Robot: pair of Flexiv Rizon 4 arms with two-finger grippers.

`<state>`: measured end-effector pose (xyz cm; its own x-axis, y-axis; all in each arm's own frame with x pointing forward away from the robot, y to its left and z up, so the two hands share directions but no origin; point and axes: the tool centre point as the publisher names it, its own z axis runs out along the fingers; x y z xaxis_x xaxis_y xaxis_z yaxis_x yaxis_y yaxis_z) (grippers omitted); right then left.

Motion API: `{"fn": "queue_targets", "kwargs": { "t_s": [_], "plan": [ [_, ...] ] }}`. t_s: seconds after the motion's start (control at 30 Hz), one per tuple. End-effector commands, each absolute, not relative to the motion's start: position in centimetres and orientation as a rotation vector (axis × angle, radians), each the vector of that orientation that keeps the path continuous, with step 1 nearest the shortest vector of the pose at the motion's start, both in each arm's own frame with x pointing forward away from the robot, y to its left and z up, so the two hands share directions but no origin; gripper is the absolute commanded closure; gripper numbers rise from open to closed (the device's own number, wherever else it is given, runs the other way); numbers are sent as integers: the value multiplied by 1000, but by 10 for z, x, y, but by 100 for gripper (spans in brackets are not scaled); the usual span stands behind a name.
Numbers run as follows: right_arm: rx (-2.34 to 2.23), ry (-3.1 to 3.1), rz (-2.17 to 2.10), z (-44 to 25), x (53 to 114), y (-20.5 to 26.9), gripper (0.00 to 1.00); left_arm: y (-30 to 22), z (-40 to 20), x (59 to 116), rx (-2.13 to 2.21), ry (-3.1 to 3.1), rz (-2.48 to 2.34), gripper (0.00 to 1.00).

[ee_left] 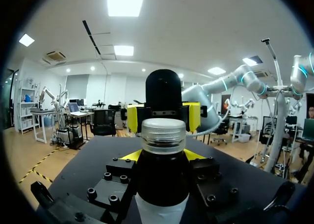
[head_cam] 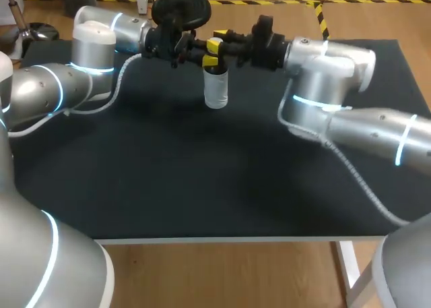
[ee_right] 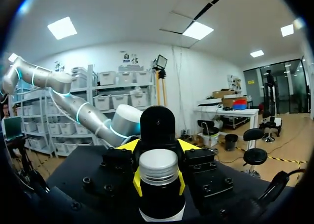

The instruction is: Unscrew the bottle cap

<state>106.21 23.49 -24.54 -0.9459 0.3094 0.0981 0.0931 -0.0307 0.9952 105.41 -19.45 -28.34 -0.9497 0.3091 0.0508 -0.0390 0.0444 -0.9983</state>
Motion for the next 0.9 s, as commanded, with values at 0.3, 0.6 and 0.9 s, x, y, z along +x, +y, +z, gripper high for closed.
{"fn": "queue_targets", "kwargs": {
  "t_s": [0.3,0.6,0.9],
  "plan": [
    [-153,2410,2403,-237,1067,226,100,-195,-284,1058,-285,-2062,1987,100],
    [-273,2360,2519,-214,1069,228,100,-195,-284,1058,-285,-2062,1987,100],
    [-172,2318,2420,-186,1079,164,100,-195,-284,1058,-285,-2062,1987,100]
  ]
}}
